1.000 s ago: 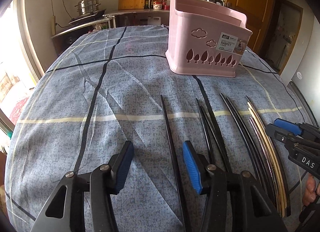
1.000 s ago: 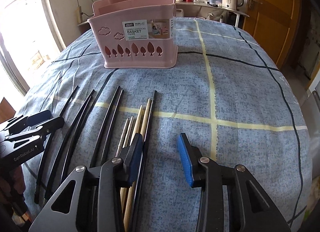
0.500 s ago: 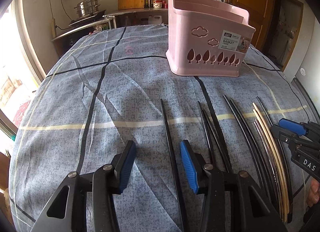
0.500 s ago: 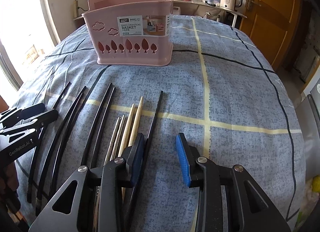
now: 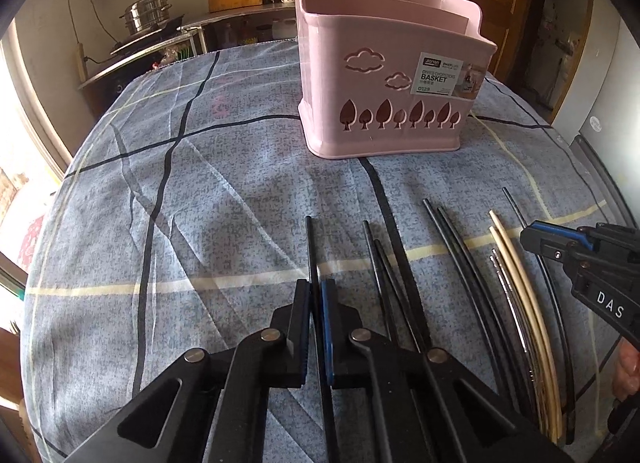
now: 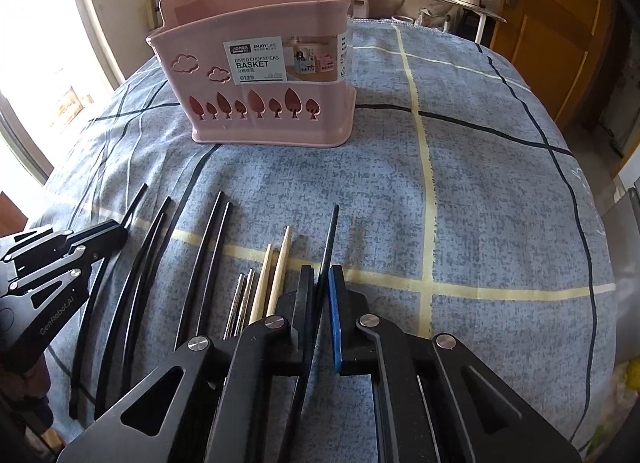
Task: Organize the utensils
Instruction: 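Close the left tool on a black chopstick while the right tool grasps another black chopstick, then lift the black chopsticks with both tools and carry them over the pink basket, then open the left tool over the basket while the right tool releases its chopstick inside, then move both tools back down to the remaining chopsticks on the cloth, then close the left tool on a black chopstick while the right tool grasps another, then lift both held black chopsticks and carry them above the pink basket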
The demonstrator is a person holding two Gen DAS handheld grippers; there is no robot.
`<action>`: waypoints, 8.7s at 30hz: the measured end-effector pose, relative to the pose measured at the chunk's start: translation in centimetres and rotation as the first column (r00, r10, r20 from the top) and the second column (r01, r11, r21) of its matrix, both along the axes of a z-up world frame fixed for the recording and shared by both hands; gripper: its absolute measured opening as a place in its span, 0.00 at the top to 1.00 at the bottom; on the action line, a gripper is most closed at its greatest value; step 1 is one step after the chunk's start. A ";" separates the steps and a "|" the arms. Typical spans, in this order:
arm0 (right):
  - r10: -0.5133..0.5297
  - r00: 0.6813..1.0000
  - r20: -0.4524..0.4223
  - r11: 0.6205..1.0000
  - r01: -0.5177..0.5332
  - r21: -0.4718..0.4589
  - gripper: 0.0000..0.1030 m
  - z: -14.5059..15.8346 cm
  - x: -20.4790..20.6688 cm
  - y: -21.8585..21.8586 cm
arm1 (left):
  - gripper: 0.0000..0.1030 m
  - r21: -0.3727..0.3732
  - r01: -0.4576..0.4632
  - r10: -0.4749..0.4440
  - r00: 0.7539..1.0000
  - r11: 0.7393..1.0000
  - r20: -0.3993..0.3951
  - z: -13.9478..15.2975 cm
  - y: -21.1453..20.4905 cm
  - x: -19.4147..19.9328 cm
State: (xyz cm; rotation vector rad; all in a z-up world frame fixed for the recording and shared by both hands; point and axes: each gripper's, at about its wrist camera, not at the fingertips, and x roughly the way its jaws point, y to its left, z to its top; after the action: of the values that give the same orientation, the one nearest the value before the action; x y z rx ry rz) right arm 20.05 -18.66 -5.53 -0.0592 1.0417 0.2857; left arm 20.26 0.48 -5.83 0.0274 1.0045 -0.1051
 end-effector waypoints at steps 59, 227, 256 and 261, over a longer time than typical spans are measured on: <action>-0.047 0.895 0.443 0.973 -0.060 0.224 0.95 20.6 -2.5 -3.3 | 0.96 -0.209 0.095 -0.019 0.940 0.973 0.341 22.2 2.3 -0.1; 0.081 0.991 0.109 0.977 -0.101 0.189 0.95 6.8 0.5 3.5 | 0.96 -0.150 0.077 -0.061 0.992 0.986 0.108 6.1 2.4 1.1; -0.009 0.933 0.361 0.959 -0.094 0.268 0.95 15.2 -2.4 -0.2 | 0.96 -0.197 0.082 -0.011 0.941 0.977 0.339 15.2 4.4 -3.0; -0.004 0.934 0.359 0.960 -0.097 0.262 0.95 15.3 -3.6 -0.8 | 0.95 -0.208 0.074 -0.002 0.945 0.975 0.328 15.2 4.9 -4.5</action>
State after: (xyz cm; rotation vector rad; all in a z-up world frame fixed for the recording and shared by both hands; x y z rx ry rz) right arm 16.41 -19.46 9.82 0.1134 0.6322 0.4448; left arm 15.78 5.38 9.39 -0.1335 0.6566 -0.2388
